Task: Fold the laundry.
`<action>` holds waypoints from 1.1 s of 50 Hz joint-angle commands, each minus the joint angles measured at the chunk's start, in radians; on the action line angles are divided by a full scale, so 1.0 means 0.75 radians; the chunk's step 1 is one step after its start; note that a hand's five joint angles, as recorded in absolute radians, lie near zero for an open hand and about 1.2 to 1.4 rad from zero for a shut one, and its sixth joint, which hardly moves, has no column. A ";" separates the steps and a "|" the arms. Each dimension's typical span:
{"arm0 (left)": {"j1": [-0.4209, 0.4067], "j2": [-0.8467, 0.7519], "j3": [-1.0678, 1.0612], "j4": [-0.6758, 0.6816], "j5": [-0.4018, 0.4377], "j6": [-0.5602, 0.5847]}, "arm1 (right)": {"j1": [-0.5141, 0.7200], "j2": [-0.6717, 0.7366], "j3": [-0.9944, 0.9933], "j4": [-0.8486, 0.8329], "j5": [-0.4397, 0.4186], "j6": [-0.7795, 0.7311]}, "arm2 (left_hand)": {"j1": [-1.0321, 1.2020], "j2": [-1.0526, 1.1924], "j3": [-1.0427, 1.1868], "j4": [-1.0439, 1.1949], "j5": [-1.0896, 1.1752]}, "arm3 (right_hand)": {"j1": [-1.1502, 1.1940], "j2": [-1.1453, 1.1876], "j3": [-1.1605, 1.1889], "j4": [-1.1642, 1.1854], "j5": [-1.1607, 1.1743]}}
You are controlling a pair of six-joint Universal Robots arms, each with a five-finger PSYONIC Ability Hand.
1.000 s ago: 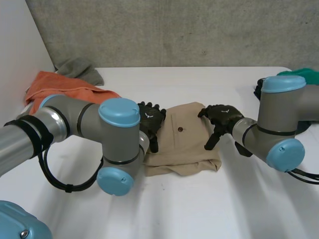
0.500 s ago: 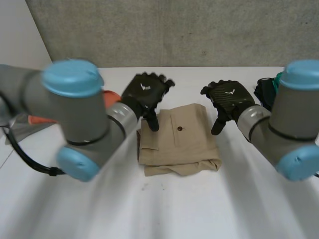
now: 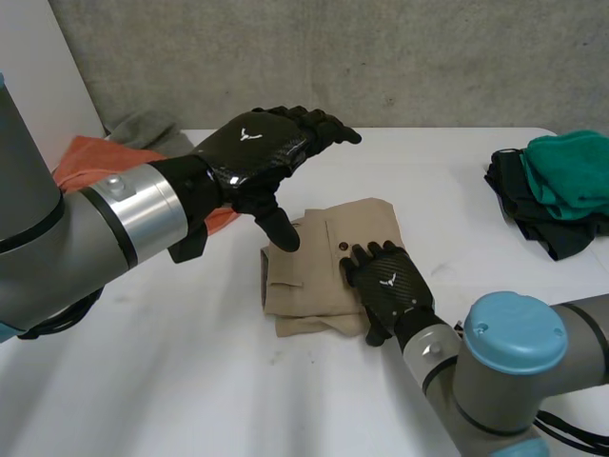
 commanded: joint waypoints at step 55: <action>-0.016 0.028 -0.020 0.004 -0.006 -0.009 | -0.481 0.222 -1.238 0.081 -0.263 0.148 | 0.066 0.049 0.043 0.053 0.032 | 1.591 1.564 1.569 1.542 1.552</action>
